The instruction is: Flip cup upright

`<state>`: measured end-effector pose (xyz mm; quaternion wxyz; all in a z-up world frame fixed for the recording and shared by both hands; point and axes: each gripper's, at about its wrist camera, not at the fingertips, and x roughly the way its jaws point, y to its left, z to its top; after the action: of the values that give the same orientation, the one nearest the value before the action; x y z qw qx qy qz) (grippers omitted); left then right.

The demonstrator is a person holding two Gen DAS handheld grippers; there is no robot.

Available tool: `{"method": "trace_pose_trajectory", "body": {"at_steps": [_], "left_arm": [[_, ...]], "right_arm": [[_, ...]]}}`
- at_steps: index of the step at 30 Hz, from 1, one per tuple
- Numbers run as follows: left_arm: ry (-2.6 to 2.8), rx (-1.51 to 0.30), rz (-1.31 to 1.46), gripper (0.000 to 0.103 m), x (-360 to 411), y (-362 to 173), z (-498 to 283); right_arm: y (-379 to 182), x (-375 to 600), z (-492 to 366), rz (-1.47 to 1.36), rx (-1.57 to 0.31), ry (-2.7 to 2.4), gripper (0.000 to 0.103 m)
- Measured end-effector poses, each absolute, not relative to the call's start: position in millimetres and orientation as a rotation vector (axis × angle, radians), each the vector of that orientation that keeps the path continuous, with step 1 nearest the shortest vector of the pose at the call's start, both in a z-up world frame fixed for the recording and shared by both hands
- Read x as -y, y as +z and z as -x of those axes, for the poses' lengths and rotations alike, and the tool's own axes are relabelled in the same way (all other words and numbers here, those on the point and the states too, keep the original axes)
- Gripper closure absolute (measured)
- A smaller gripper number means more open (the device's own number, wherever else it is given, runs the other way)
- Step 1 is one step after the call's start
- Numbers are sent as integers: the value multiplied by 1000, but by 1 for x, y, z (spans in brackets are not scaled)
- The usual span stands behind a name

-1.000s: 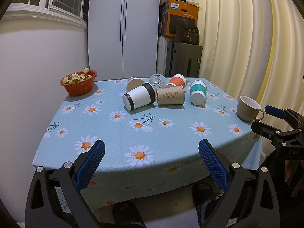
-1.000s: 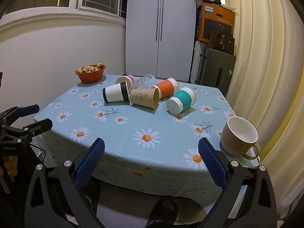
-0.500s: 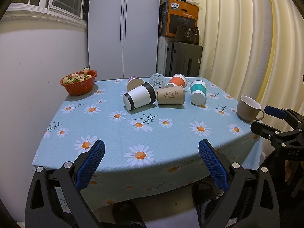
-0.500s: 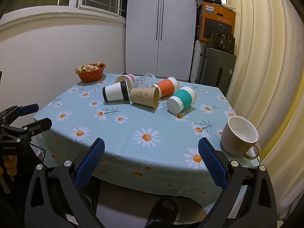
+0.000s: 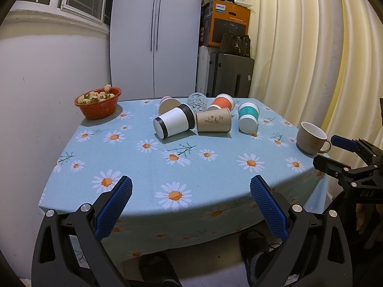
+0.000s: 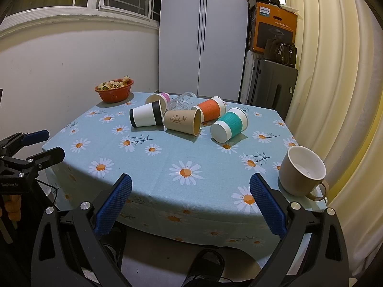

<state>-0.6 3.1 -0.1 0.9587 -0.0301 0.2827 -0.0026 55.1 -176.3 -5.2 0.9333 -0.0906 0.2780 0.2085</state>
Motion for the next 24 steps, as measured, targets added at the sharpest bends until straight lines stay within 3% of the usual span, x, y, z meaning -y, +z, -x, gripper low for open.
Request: {"method": "trace_pose_trajectory", "body": {"at_steps": [24], "left_arm": [[-52,-614,60,6,2,-3,-3]], "right_arm": [[-10,179,-69,145,-649,435,5]]}}
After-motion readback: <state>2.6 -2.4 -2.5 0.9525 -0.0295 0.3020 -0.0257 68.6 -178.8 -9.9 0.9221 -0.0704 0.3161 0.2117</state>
